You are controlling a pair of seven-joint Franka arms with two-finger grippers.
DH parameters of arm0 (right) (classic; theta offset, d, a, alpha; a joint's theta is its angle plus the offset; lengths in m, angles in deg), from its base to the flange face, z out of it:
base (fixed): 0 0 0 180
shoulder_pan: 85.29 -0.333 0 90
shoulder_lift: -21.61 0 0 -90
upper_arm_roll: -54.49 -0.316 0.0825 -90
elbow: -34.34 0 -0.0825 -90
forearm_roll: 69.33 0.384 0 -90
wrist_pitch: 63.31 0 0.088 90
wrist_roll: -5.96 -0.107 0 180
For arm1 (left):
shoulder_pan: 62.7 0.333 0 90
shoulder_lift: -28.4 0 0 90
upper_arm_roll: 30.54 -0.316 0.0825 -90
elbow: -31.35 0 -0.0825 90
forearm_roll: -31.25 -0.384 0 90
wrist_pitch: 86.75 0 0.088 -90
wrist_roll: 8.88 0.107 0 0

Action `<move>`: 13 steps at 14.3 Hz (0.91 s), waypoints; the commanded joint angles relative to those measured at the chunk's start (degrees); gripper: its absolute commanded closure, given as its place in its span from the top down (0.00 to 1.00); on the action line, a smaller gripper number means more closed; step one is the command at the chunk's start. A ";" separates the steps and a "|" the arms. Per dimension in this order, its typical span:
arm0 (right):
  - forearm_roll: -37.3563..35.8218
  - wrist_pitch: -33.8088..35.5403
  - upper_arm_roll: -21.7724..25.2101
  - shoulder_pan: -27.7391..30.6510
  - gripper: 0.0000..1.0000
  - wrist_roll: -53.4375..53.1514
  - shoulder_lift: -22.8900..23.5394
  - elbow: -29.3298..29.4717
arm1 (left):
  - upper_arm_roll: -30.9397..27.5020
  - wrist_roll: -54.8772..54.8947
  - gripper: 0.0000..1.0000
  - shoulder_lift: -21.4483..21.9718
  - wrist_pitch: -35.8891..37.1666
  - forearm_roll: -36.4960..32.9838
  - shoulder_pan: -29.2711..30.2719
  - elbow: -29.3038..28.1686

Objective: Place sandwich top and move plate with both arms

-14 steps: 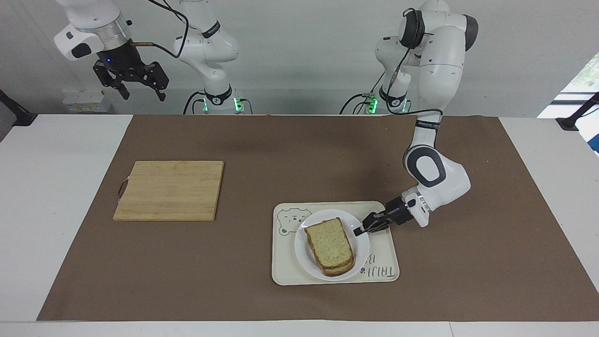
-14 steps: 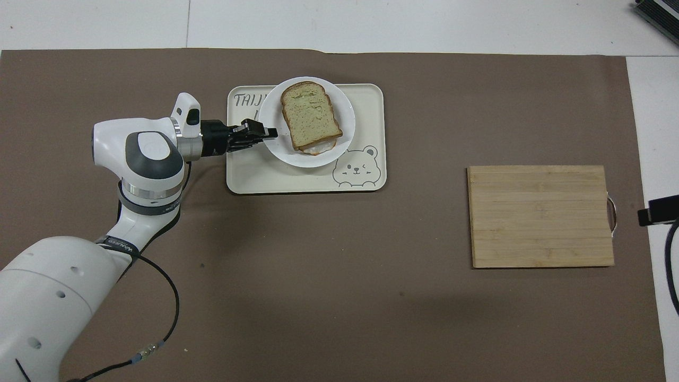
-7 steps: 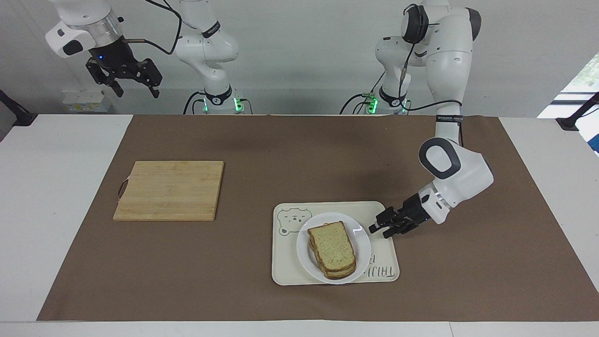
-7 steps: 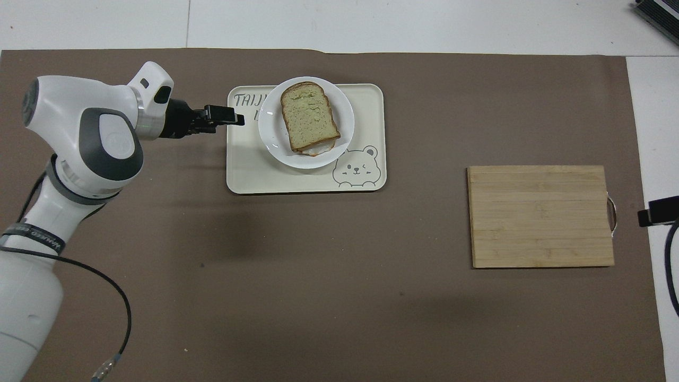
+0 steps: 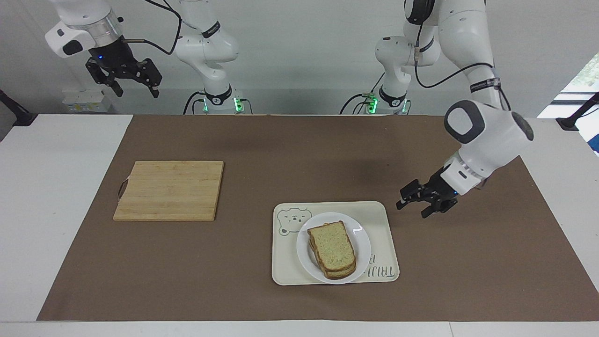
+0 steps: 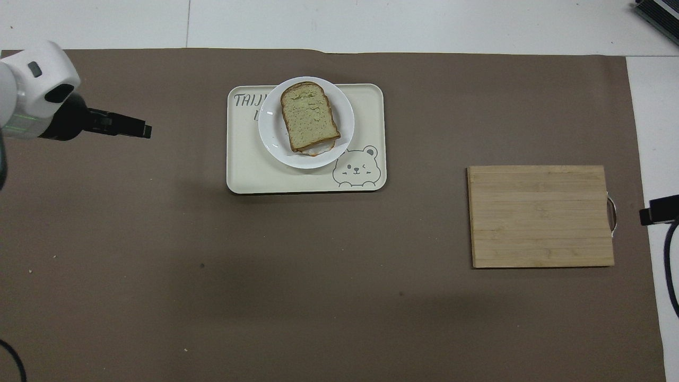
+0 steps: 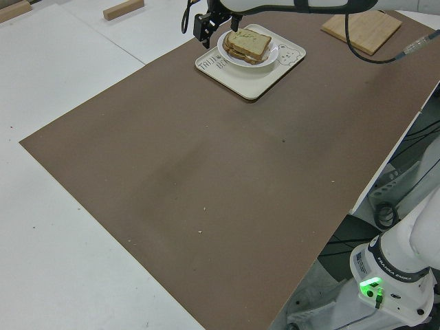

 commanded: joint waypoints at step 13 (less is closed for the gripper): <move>-0.48 -5.37 -1.43 -0.21 1.00 -3.85 -0.14 -0.58 | -3.03 4.48 1.00 9.75 29.34 -10.57 2.30 12.96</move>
